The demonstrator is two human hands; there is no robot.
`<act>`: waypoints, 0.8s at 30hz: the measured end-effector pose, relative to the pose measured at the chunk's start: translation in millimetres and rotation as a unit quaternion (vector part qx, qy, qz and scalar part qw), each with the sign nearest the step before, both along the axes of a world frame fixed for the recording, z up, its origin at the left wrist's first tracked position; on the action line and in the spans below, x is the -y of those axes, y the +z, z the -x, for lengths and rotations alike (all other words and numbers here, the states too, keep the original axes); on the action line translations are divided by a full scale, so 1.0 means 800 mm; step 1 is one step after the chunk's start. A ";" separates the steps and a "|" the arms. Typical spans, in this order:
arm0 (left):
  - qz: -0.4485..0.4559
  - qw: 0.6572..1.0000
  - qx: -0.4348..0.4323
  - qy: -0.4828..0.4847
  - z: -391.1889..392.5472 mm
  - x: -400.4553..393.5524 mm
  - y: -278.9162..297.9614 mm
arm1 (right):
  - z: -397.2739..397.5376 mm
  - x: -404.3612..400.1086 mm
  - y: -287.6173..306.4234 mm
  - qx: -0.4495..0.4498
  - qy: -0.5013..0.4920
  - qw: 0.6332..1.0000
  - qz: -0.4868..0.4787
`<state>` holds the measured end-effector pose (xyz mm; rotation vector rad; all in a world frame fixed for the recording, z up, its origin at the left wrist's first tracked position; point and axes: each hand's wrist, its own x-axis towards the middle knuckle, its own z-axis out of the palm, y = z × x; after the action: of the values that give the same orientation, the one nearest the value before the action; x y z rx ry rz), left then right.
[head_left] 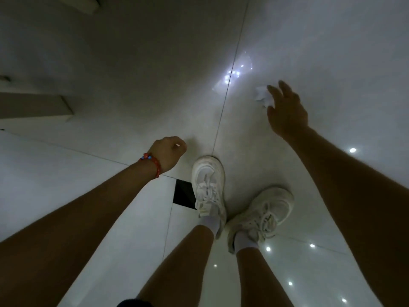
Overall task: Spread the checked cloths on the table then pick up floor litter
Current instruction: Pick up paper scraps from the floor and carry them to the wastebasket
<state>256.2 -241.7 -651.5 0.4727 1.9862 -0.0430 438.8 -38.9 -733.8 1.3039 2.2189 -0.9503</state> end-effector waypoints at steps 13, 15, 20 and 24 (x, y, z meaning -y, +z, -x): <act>0.027 0.997 0.029 0.072 -0.054 0.030 -0.012 | -0.026 0.056 -0.031 -0.047 -0.020 0.999 -0.008; 0.015 0.996 0.027 0.081 -0.056 0.023 0.009 | -0.025 0.055 0.001 -0.070 -0.056 0.996 -0.003; -0.046 0.988 0.015 0.147 -0.056 0.002 0.088 | -0.024 0.060 0.104 -0.082 -0.041 0.995 0.037; -0.088 0.970 -0.002 0.226 -0.059 -0.003 0.179 | -0.018 0.066 0.203 -0.104 -0.065 0.991 0.054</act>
<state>303.7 -238.9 -508.5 0.1213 2.0675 0.4212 453.4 -91.7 -571.2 1.3684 2.2169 -1.2903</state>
